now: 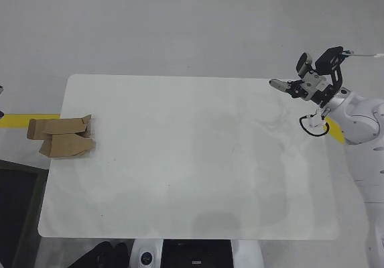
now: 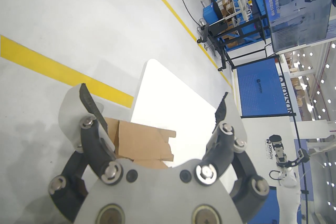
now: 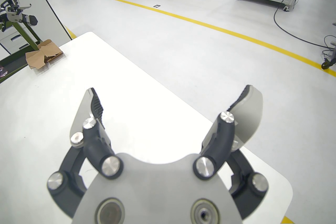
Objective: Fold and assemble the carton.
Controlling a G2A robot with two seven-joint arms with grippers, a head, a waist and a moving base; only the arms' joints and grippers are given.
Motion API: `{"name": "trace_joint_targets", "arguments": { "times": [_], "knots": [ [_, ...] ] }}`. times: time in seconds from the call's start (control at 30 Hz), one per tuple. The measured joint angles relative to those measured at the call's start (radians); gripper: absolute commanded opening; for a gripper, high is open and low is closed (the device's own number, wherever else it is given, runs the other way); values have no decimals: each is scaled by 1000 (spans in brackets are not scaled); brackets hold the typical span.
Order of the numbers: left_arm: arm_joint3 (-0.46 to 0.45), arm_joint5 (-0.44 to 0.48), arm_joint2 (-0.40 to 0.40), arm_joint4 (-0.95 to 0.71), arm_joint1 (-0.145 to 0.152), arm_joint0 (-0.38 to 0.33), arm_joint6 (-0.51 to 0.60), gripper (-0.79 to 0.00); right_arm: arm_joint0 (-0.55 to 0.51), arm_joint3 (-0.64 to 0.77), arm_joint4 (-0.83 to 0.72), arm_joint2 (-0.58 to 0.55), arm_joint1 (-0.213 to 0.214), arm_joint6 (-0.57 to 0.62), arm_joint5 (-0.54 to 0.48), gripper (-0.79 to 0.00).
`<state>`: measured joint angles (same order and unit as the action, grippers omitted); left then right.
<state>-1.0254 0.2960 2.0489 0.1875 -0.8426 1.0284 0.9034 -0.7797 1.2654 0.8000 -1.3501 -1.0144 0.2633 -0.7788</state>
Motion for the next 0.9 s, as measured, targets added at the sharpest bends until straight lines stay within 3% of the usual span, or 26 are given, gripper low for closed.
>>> {"name": "trace_joint_targets", "arguments": {
  "times": [0.33, 0.73, 0.9],
  "knots": [
    [-149, -74, -31, -83, -27, 200, -137, 0, 0, 0, 0, 0, 0, 0, 0, 0],
    [-153, -82, -33, -92, -28, 205, -149, 0, 0, 0, 0, 0, 0, 0, 0, 0],
    [-93, -139, -37, -158, -33, 207, -174, 0, 0, 0, 0, 0, 0, 0, 0, 0]
  ]
}}
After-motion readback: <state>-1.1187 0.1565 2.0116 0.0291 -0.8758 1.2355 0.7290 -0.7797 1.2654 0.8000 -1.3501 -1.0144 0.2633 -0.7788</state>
